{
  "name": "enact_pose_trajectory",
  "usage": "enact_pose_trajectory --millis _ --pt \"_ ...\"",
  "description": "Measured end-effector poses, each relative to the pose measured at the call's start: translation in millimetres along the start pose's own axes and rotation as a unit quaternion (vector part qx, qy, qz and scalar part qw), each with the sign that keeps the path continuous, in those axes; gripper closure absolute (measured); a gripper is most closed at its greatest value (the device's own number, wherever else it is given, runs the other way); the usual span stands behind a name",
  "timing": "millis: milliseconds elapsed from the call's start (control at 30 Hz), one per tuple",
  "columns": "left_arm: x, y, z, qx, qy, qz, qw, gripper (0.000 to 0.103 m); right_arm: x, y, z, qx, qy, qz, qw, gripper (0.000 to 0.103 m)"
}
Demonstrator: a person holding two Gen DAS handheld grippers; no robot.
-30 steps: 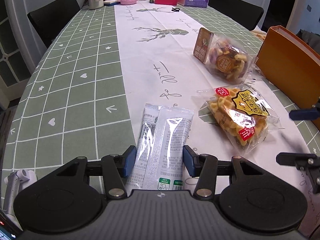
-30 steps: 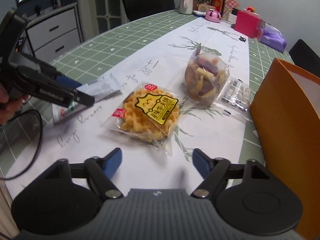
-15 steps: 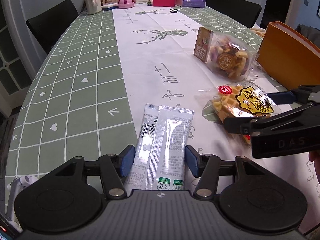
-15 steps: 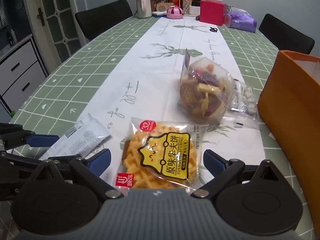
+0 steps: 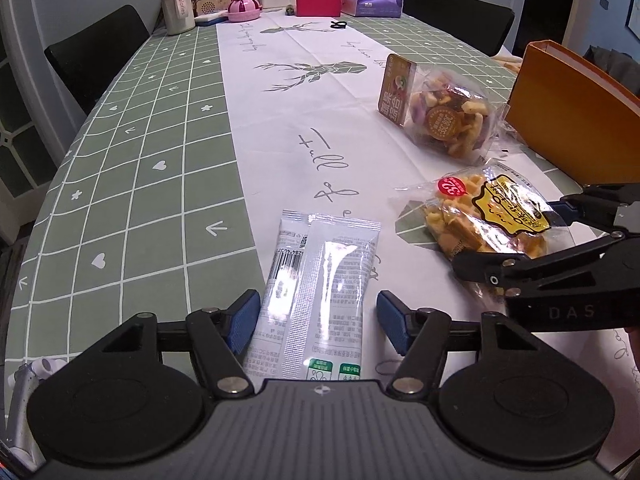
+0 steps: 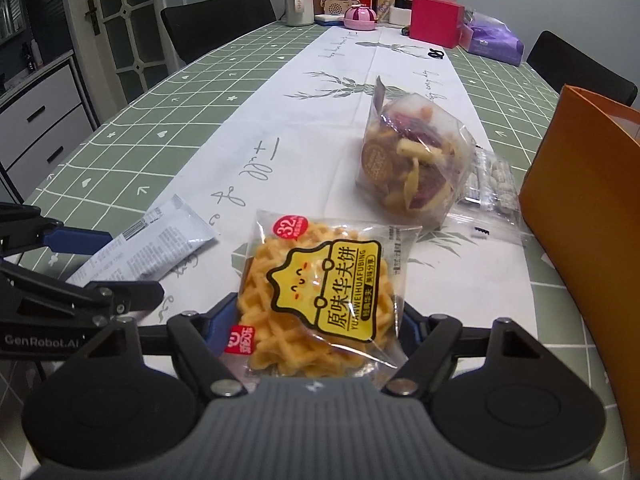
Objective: Organize snacks
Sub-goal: 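Grasp the white snack stick pack with the left tool while the right tool grasps the waffle pack, then carry the white pack and waffle pack into the orange box and open both tools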
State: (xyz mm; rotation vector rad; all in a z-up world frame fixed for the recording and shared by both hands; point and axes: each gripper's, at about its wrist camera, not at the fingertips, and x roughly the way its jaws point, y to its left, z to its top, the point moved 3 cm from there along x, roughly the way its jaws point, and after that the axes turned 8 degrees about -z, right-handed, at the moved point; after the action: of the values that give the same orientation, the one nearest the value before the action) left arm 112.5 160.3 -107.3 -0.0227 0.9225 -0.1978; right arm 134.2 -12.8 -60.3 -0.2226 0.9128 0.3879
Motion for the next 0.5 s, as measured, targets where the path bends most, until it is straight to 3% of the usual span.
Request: enact_pose_trajectory --millis 33,133,333,500 --pt "0 -1 0 0.002 -0.002 -0.001 1.0000 0.039 -2 -1 -1 0.000 0.000 0.001 1.000 0.029" --pt "-1 -6 -2 0.007 -0.007 0.004 0.9999 0.042 -6 -6 -6 0.000 -0.002 0.006 1.000 0.029" --pt "-3 -18 -3 0.004 -0.004 0.021 0.9998 0.045 -16 -16 -15 -0.001 0.007 0.019 1.000 0.030" --pt "-6 -21 -3 -0.027 0.010 0.038 0.9989 0.046 -23 -26 -18 -0.006 0.018 0.031 0.999 0.031"
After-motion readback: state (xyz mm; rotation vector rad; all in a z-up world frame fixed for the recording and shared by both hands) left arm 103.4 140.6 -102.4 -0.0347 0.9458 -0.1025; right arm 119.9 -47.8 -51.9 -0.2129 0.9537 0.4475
